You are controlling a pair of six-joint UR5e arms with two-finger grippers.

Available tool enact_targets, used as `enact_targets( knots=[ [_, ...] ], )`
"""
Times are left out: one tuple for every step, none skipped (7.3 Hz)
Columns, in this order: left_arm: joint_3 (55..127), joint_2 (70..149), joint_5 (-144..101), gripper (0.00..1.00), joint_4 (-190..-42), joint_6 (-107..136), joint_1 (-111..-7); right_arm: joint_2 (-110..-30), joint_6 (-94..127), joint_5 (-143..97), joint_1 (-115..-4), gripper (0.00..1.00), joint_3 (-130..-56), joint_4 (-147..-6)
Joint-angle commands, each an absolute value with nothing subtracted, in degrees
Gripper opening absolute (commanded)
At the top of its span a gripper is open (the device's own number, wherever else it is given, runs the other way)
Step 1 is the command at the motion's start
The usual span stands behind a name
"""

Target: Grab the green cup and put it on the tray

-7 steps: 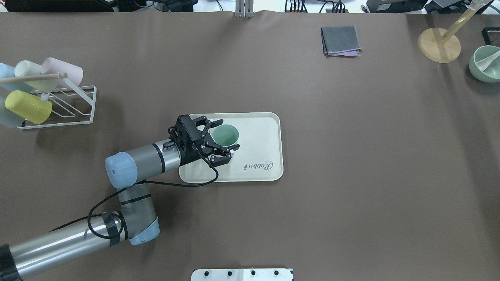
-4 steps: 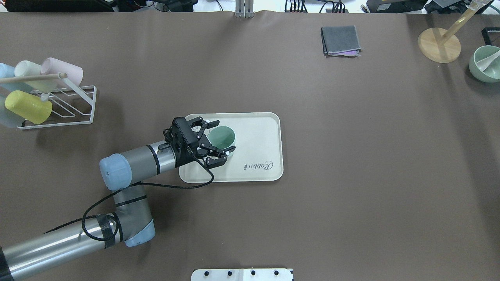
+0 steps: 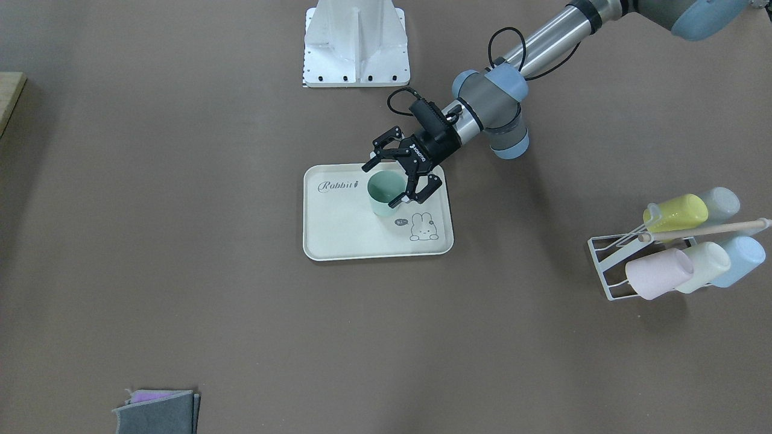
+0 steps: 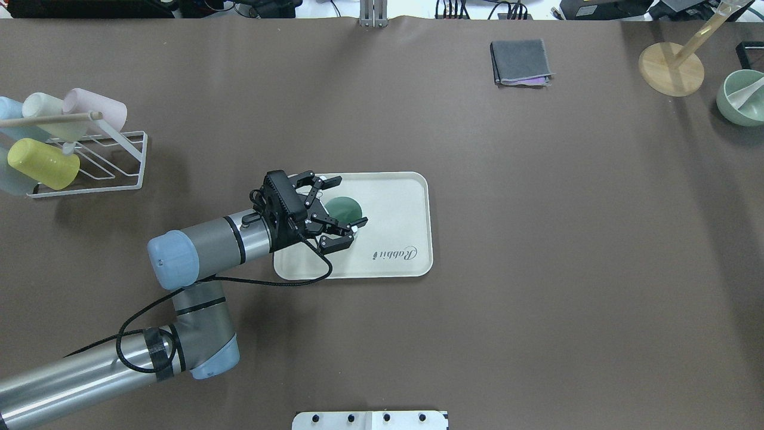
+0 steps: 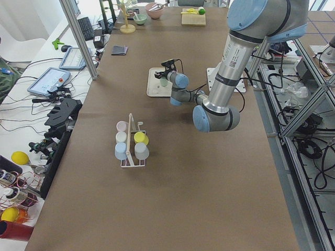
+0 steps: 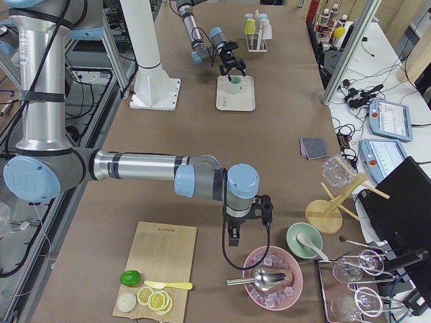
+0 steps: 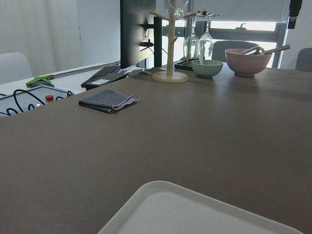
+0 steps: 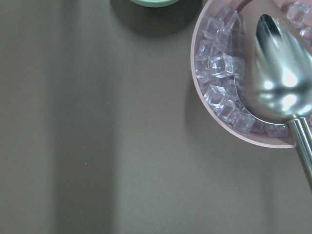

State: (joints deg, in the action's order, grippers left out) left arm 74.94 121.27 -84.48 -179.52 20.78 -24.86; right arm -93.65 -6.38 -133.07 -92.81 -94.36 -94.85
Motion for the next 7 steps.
enact_targets(
  knots=[
    [81.79,121.03,-84.55,0.99,-162.79,20.22,-28.72,-93.78,-6.42,-133.15,-92.81,1.00,-94.31,-94.92],
    [84.70,121.03,-84.46,0.99,-152.25,17.52,-31.09,-93.78,-6.42,-133.15,-92.81,1.00,-94.31,-94.92],
    [86.29,121.11,-84.03,0.99,-142.83,12.62,-33.11,-93.78,-6.33,-133.15,-92.81,1.00,-94.22,-94.92],
    [86.92,121.29,-83.76,0.99,-133.69,11.87,-34.96,-93.78,-6.33,-133.15,-92.81,1.00,-94.22,-94.92],
    [88.14,121.46,-82.45,0.99,-123.76,11.69,-37.33,-93.78,-6.33,-133.15,-92.81,1.00,-94.22,-94.92],
    [90.16,121.29,-75.74,0.99,-113.13,11.60,-37.88,-93.87,-6.42,-133.15,-92.81,1.00,-94.22,-94.92],
    [91.31,121.29,-68.45,0.99,-104.24,11.60,-38.32,-93.78,-6.42,-133.42,-92.81,1.00,-94.48,-94.92]
  ],
)
